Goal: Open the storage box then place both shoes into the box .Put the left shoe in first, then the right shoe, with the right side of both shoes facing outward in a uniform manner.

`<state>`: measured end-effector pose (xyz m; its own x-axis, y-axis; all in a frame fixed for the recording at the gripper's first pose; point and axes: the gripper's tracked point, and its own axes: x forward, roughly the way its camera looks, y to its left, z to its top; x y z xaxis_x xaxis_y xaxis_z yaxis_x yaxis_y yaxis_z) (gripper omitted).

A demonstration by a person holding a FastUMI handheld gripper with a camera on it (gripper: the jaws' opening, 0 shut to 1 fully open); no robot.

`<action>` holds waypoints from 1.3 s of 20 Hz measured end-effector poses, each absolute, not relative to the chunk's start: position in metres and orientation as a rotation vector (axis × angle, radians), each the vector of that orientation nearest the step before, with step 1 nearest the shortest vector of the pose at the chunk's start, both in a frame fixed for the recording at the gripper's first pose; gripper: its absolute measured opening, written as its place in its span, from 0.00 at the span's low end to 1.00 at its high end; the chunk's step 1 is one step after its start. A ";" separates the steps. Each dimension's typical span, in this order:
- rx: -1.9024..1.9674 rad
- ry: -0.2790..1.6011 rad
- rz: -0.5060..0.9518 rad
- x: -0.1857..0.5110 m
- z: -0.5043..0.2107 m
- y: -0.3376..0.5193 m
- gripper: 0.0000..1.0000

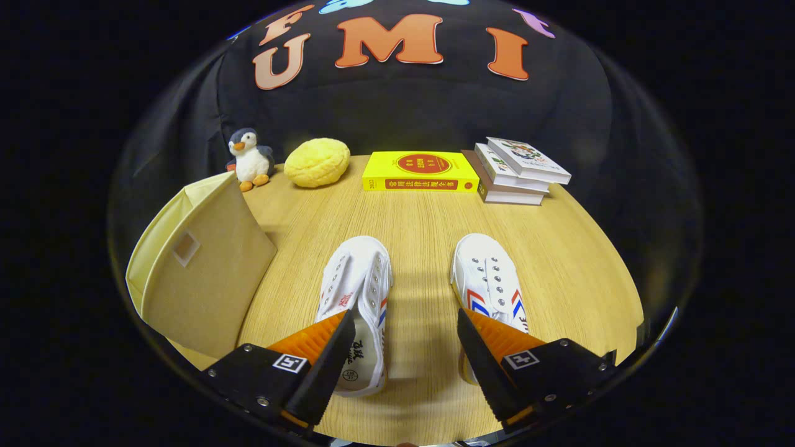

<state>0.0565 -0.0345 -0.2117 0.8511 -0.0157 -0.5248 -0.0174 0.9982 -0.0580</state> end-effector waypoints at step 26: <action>0.143 0.569 0.030 0.106 -0.227 -0.001 0.00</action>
<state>0.1055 -0.0006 -0.2271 0.8421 0.0674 -0.5351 0.0115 0.9897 0.1429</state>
